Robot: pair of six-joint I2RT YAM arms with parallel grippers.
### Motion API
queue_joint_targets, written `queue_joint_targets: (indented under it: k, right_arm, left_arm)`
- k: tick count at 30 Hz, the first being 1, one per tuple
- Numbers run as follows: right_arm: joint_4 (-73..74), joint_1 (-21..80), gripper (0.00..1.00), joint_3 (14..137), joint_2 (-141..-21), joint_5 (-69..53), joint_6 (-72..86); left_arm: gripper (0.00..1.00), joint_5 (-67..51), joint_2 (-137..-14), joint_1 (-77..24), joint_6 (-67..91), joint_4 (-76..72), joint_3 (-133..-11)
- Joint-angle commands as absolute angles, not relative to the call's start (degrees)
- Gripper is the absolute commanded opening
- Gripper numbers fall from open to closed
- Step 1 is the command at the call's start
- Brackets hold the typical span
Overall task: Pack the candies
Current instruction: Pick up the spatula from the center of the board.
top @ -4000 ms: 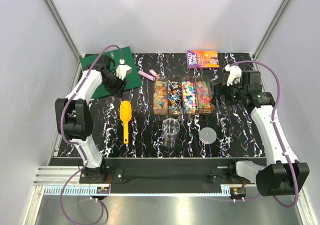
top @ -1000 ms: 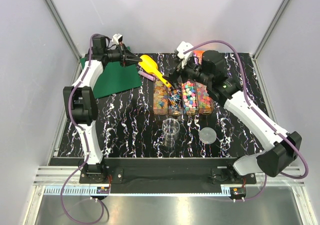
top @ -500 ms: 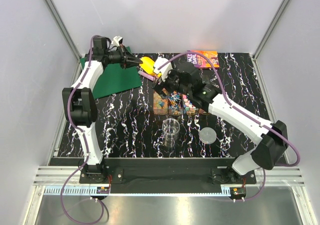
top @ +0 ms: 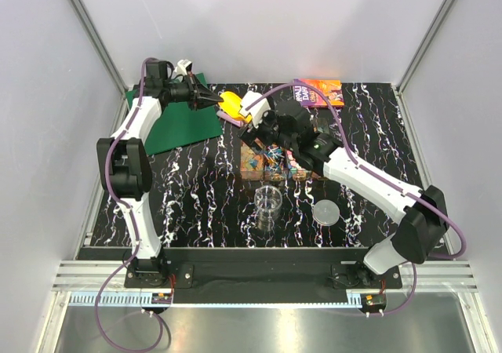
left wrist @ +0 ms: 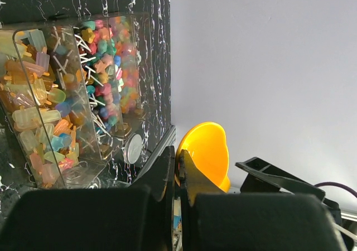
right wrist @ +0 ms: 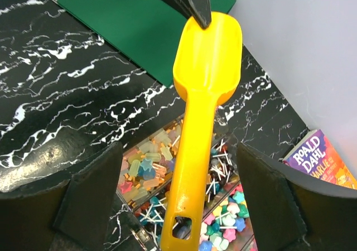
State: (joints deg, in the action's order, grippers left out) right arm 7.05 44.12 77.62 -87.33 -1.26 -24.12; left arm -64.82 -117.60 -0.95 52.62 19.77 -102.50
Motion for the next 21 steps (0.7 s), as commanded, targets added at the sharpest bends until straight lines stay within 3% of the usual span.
queue_joint_targets:
  k: [1, 5, 21]
  right_arm:
    - [4.48, 44.12, 0.85, 76.56, -87.89, 1.05, -22.94]
    - [4.31, 43.86, 0.78, 76.12, -87.8, 1.05, -22.15]
    - [1.93, 43.68, 0.7, 76.64, -88.68, 0.61, -21.8]
  left_arm:
    - [0.0, -66.27, -113.03, -0.62, 56.6, 20.74, -102.22]
    - [0.0, -66.18, -112.76, -0.62, 56.34, 20.83, -101.78]
    - [0.0, -66.71, -112.15, -0.62, 55.37, 20.92, -100.99]
